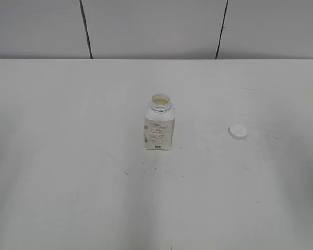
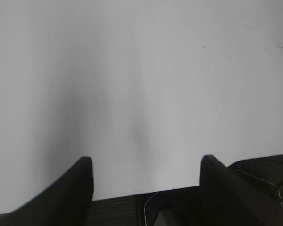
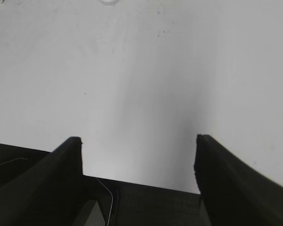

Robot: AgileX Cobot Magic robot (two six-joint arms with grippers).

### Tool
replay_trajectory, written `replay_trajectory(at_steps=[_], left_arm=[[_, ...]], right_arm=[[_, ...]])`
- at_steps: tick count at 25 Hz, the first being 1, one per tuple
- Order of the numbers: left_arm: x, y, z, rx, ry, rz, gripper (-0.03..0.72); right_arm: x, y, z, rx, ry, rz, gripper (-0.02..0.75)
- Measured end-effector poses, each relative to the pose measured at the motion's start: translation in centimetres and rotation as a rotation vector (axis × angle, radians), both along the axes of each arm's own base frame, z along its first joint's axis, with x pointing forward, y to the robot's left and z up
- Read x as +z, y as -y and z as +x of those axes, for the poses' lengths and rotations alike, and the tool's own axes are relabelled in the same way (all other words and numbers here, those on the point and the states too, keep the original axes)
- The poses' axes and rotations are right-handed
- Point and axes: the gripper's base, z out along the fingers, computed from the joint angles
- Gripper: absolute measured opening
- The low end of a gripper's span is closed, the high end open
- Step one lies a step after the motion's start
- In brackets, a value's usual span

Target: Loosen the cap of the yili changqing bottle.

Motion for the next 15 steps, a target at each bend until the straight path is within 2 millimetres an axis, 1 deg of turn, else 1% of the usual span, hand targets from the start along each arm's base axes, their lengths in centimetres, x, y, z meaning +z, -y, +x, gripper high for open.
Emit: replay_trajectory(at_steps=[1, 2, 7, 10, 15], left_arm=[[-0.3, 0.0, -0.4, 0.0, 0.005, 0.0, 0.439], [-0.4, 0.0, -0.6, 0.0, 0.009, -0.002, 0.439], [-1.5, 0.2, -1.9, -0.003, 0.028, -0.038, 0.439], [-1.5, 0.2, -2.4, -0.004, 0.051, -0.047, 0.439], [-1.1, 0.2, -3.4, -0.005, 0.116, -0.052, 0.439]], right_arm=[[-0.1, 0.2, -0.8, 0.0, 0.03, 0.006, 0.582], [-0.8, 0.3, -1.3, -0.001, 0.033, -0.002, 0.582], [-3.1, 0.7, -3.0, -0.001, 0.021, -0.004, 0.582], [-4.3, 0.9, -3.9, -0.001, 0.013, -0.006, 0.582], [-5.1, 1.1, -5.0, -0.001, 0.023, 0.003, 0.582]])
